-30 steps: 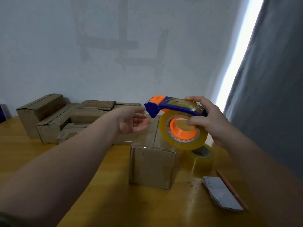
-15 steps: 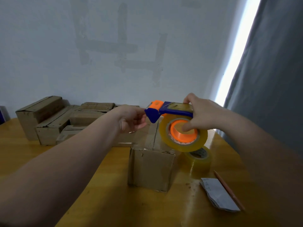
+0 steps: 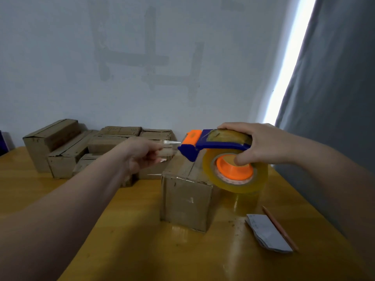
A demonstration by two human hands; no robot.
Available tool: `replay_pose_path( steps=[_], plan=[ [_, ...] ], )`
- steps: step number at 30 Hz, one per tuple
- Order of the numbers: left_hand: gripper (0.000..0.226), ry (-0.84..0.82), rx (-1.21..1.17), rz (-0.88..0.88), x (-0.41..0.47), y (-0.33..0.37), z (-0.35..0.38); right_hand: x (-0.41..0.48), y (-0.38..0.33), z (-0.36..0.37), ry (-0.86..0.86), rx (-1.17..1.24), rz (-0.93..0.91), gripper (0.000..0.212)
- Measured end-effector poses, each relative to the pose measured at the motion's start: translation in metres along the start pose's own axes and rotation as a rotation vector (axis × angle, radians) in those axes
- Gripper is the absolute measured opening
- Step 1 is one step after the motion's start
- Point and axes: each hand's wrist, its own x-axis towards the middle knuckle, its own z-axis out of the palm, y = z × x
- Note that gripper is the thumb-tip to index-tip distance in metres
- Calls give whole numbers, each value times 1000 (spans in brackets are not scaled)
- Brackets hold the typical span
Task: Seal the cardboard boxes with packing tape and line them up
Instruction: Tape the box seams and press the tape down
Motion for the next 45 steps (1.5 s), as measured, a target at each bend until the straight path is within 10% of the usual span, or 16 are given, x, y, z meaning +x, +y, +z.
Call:
replay_pose_path(
  steps=[38,45],
  plan=[
    [15,58,252,-41,0,-92,12,-53,61,71,72,212,71,76],
    [30,323,537,630,-21,-82,20,-51,66,76,56,272,72,76]
  ],
)
